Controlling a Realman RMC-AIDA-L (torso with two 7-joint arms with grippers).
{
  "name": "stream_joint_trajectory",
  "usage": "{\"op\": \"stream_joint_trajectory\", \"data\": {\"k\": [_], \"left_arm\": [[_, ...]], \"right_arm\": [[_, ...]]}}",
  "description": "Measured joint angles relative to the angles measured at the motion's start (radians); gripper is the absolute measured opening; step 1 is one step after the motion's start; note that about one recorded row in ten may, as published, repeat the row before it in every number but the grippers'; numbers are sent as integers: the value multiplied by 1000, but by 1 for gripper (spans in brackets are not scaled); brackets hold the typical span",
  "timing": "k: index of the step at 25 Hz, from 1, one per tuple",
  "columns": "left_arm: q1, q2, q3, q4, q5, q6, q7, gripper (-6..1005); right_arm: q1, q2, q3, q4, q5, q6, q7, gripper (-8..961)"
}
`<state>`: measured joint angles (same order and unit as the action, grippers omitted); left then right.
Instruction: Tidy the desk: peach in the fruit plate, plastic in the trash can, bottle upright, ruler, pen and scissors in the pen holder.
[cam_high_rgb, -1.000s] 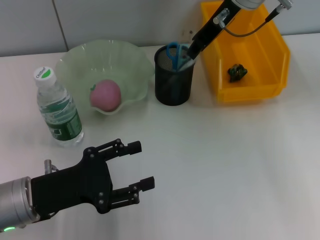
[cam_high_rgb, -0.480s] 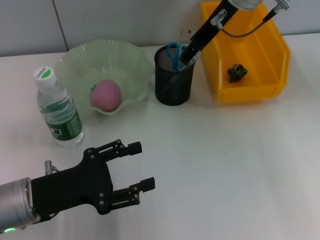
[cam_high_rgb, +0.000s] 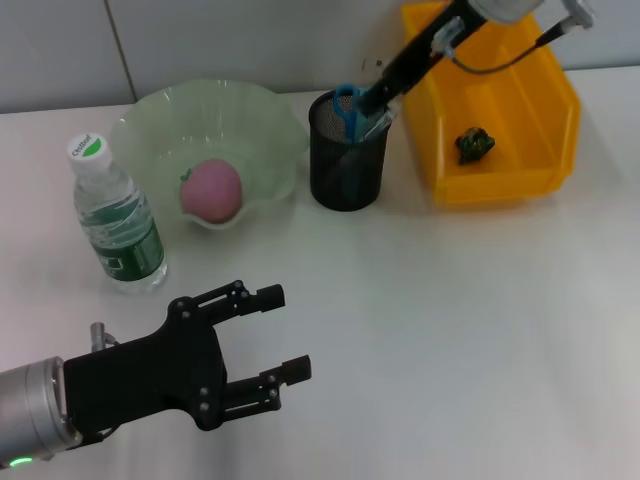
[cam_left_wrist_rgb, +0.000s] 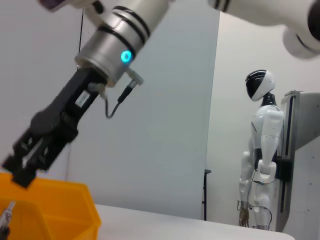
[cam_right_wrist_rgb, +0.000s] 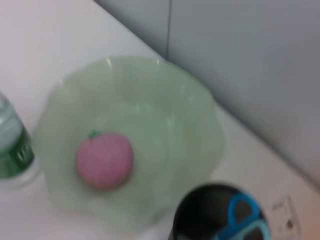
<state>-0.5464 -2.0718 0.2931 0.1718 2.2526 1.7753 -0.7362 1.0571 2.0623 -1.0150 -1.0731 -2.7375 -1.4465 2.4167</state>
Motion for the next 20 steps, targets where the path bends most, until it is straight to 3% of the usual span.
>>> {"op": "stream_joint_trajectory", "data": {"k": [2, 5, 10, 16, 18, 20], "left_arm": [[0, 1, 2, 0, 0, 0, 1, 754], [4, 1, 7, -1, 0, -3, 18, 755], [4, 0, 8, -5, 2, -23, 41, 755], [0, 0, 7, -5, 1, -35, 41, 755], [-1, -1, 8, -6, 3, -38, 38, 755], [-1, -1, 8, -6, 5, -40, 36, 755]], "right_arm": [[-88, 21, -26, -138, 69, -20, -29, 739], [-264, 14, -100, -322, 297, -30, -60, 739], [-545, 17, -122, -491, 615, -33, -220, 740], [-815, 18, -114, -410, 941, -109, -560, 739], [-881, 14, -87, -266, 1023, -166, -738, 739], [-889, 13, -64, -202, 1040, -197, -802, 740]]}}
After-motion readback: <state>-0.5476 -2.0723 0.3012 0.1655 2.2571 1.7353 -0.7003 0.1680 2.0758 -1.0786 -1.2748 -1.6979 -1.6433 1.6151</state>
